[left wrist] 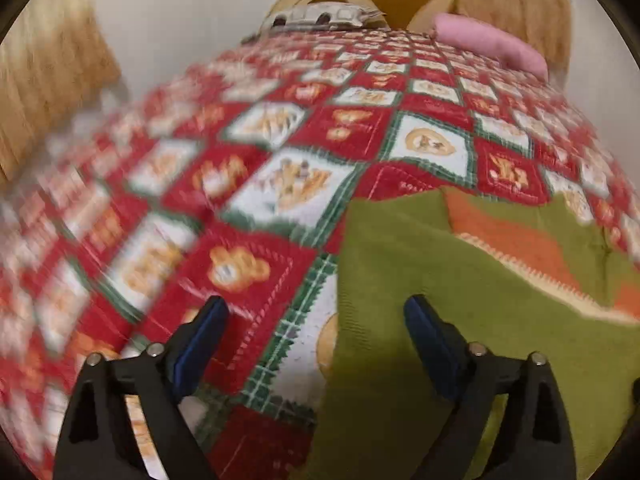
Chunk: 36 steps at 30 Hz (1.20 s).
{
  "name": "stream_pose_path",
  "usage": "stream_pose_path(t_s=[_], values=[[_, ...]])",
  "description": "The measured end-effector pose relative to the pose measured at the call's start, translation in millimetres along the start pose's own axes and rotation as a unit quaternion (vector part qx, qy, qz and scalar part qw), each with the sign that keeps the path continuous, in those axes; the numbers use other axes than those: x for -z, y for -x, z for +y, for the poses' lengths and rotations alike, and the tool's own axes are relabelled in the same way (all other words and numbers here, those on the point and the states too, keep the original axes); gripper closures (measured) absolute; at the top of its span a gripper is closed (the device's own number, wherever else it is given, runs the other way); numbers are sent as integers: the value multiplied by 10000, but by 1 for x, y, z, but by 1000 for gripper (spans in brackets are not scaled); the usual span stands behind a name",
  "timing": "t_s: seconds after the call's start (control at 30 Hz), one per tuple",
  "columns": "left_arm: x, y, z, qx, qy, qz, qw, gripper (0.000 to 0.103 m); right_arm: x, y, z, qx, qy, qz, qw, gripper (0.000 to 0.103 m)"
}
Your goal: Fold small clothes
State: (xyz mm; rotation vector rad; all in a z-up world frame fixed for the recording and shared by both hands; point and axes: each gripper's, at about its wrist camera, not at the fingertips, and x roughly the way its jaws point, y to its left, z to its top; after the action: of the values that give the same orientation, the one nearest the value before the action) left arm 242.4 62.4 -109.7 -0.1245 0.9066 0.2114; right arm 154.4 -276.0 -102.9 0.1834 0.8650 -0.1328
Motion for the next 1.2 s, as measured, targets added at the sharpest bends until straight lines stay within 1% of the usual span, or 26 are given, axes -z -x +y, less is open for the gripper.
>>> stream_pose_path(t_s=[0.03, 0.07, 0.17, 0.2, 0.27, 0.33, 0.37, 0.4, 0.47, 0.5, 0.53, 0.6, 0.63, 0.67, 0.7, 0.73, 0.77, 0.8, 0.83, 0.87, 0.97, 1.03, 1.1, 1.17, 1.2], values=[[-2, -5, 13, 110, 316, 110, 9994, 0, 1, 2, -1, -111, -5, -52, 9999, 70], [-5, -9, 21, 85, 479, 176, 9987, 0, 0, 1, -2, -221, -23, -25, 9998, 68], [-12, -17, 20, -117, 356, 177, 9991, 0, -2, 3, 0, -176, 32, -22, 9998, 69], [-13, -18, 17, -180, 258, 169, 9994, 0, -3, 5, -1, -167, 19, -78, 9998, 69], [-15, -18, 11, -268, 91, 137, 9995, 0, -7, 12, -5, 56, -94, -284, 9995, 69], [-16, -20, 11, -243, 71, 144, 9996, 0, -6, 7, -11, 393, -146, -122, 9990, 69], [-15, -21, 13, -193, 106, 157, 9996, 0, -4, -1, -17, 409, -168, 8, 9990, 68], [-16, -21, 11, -157, 137, 170, 9996, 0, -2, -1, -20, 315, -195, -91, 9993, 68], [-15, -18, 8, -129, 126, 198, 9996, 0, -3, 0, -20, 324, -149, -51, 9994, 68], [-16, -17, 9, -71, 134, 210, 9997, 0, -5, 0, -19, 378, -92, -2, 9992, 68], [-16, -15, 10, 1, 120, 240, 9996, 0, -4, 5, -17, 520, -16, 34, 9986, 68], [-14, -3, 11, 233, -115, 312, 9992, 2, 3, 19, -11, 746, 180, -26, 9970, 68], [-10, 7, 11, 244, -311, 257, 9989, 3, 11, 27, -9, 826, 394, -6, 9958, 68], [-4, 20, 11, 233, -496, 149, 9984, 3, 18, 31, -10, 888, 557, 39, 9945, 66], [4, 33, 12, 296, -663, 21, 9974, 3, 29, 39, -11, 900, 752, 40, 9931, 64], [17, 48, 11, 368, -936, -142, 9948, 3, 35, 45, -13, 877, 839, 28, 9926, 63], [24, 54, 10, 339, -1098, -202, 9932, 3, 45, 51, -16, 848, 1001, 73, 9913, 62], [34, 59, 9, 239, -1306, -247, 9908, 3, 50, 55, -17, 833, 1072, 66, 9907, 60], [44, 62, 10, 167, -1461, -249, 9888, 3, 54, 57, -20, 943, 1068, 174, 9896, 48], [53, 64, 13, 204, -1545, -226, 9875, 3, 57, 60, -23, 1049, 992, 244, 9892, 45], [72, 83, 38, 581, -1454, -234, 9874, 3, 68, 96, -43, 906, 369, 50, 9952, 45], [85, 99, 61, 846, -1399, -303, 9861, 3, 82, 135, -60, 797, 28, -255, 9965, 45], [98, 116, 85, 1144, -1399, -359, 9829, 3, 101, 170, -76, 720, -88, -427, 9965, 45], [114, 135, 113, 1532, -1449, -398, 9767, 3, 120, 197, -86, 693, -86, -522, 9962, 45], [119, 140, 121, 1636, -1470, -391, 9747, 3, 131, 212, -91, 691, -58, -558, 9960, 45]])
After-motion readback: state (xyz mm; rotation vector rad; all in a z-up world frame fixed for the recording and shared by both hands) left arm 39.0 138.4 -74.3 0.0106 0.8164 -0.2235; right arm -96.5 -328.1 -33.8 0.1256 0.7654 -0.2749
